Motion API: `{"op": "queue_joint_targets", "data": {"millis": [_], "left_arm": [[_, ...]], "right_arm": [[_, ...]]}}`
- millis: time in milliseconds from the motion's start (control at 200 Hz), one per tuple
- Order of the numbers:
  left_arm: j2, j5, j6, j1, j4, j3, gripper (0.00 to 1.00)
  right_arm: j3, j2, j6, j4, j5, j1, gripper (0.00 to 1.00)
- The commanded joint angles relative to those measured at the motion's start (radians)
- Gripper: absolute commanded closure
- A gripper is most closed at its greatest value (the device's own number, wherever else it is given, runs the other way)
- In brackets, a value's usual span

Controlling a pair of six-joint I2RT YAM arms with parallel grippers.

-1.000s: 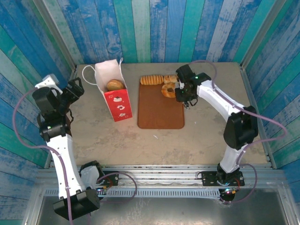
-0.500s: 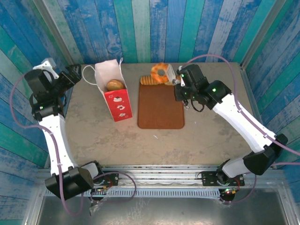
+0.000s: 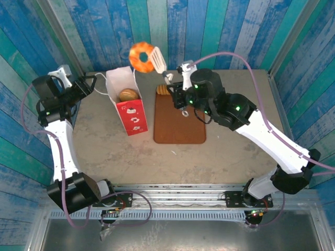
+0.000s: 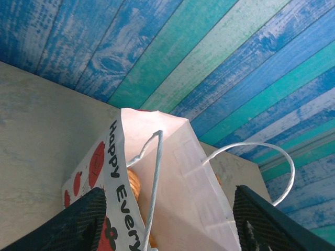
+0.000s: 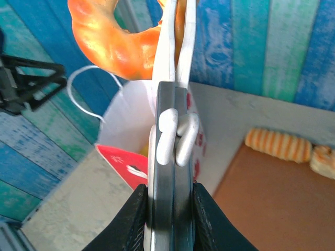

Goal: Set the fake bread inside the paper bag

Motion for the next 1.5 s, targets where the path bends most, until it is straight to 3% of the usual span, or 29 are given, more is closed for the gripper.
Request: {"op": "queue_joint_targets", "data": {"millis": [0, 200, 356, 501, 962, 1317, 1498], "left_arm": [[0.053, 0.058, 0.006, 0.004, 0.048, -0.021, 0.36], [0.087, 0.098, -0.013, 0.003, 0.092, -0.039, 0.52], [0.09, 0.104, -0.028, 0.002, 0.12, -0.058, 0.74], [0.058, 0.036, -0.018, 0.004, 0.113, -0.081, 0.92], [-0.077, -0.15, 0.011, 0.003, 0.075, -0.143, 0.99], [-0.087, -0.167, 0.016, 0.004, 0.063, -0.149, 0.99], [-0.088, -0.165, 0.014, 0.003, 0.065, -0.149, 0.98]], "right_arm": [[0.071, 0.066, -0.01, 0.096, 0.003, 0.041, 0.95], [0.159, 0.186, 0.032, 0.159, -0.031, 0.091, 0.95], [0.215, 0.272, 0.075, 0.173, -0.07, 0.1, 0.95], [0.262, 0.343, 0.097, 0.151, -0.057, 0.102, 0.95], [0.374, 0.513, 0.074, -0.02, 0.067, 0.095, 0.96], [0.394, 0.548, 0.064, -0.126, 0.082, 0.073, 0.95], [0.371, 0.52, 0.059, -0.141, 0.085, 0.074, 0.87]]}}
